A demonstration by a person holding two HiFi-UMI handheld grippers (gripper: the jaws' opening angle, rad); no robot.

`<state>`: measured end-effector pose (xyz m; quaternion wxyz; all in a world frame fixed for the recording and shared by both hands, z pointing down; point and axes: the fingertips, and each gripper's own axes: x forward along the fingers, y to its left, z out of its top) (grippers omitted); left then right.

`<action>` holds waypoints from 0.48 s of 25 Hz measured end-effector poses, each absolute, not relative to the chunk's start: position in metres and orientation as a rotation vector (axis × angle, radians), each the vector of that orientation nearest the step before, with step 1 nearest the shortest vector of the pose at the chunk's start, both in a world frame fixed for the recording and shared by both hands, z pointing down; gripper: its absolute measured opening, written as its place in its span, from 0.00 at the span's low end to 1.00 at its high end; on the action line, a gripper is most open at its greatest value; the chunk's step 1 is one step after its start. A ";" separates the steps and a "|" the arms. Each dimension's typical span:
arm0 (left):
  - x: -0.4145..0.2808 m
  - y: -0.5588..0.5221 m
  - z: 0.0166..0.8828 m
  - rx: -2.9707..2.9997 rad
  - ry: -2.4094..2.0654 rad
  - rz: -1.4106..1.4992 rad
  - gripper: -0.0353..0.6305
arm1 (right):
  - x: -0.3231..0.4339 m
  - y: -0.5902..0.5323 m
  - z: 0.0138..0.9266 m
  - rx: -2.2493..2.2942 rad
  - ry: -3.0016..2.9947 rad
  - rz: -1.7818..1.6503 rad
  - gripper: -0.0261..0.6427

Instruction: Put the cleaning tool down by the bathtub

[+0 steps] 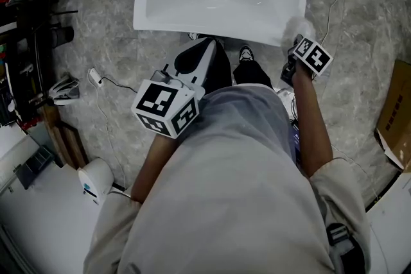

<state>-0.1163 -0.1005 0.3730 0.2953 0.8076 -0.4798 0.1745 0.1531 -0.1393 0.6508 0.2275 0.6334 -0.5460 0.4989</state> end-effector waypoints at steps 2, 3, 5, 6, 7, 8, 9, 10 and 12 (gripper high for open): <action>-0.116 -0.099 0.373 2.149 -1.276 0.467 0.06 | 0.154 -0.139 0.653 1.777 -1.487 1.388 0.17; -0.117 -0.099 0.373 2.148 -1.275 0.469 0.06 | 0.154 -0.139 0.655 1.789 -1.478 1.393 0.17; -0.120 -0.099 0.373 2.146 -1.274 0.472 0.06 | 0.153 -0.140 0.658 1.806 -1.457 1.412 0.17; -0.121 -0.100 0.373 2.145 -1.274 0.472 0.06 | 0.152 -0.141 0.660 1.809 -1.449 1.423 0.17; -0.121 -0.100 0.373 2.143 -1.273 0.473 0.06 | 0.150 -0.141 0.662 1.810 -1.443 1.432 0.17; -0.121 -0.100 0.373 2.142 -1.272 0.474 0.06 | 0.149 -0.141 0.664 1.810 -1.439 1.440 0.17; -0.121 -0.100 0.374 2.141 -1.270 0.474 0.06 | 0.149 -0.141 0.665 1.811 -1.435 1.446 0.17; -0.120 -0.100 0.375 2.140 -1.267 0.474 0.06 | 0.148 -0.140 0.667 1.813 -1.432 1.453 0.17; -0.120 -0.099 0.376 2.141 -1.264 0.476 0.06 | 0.146 -0.140 0.669 1.823 -1.422 1.471 0.17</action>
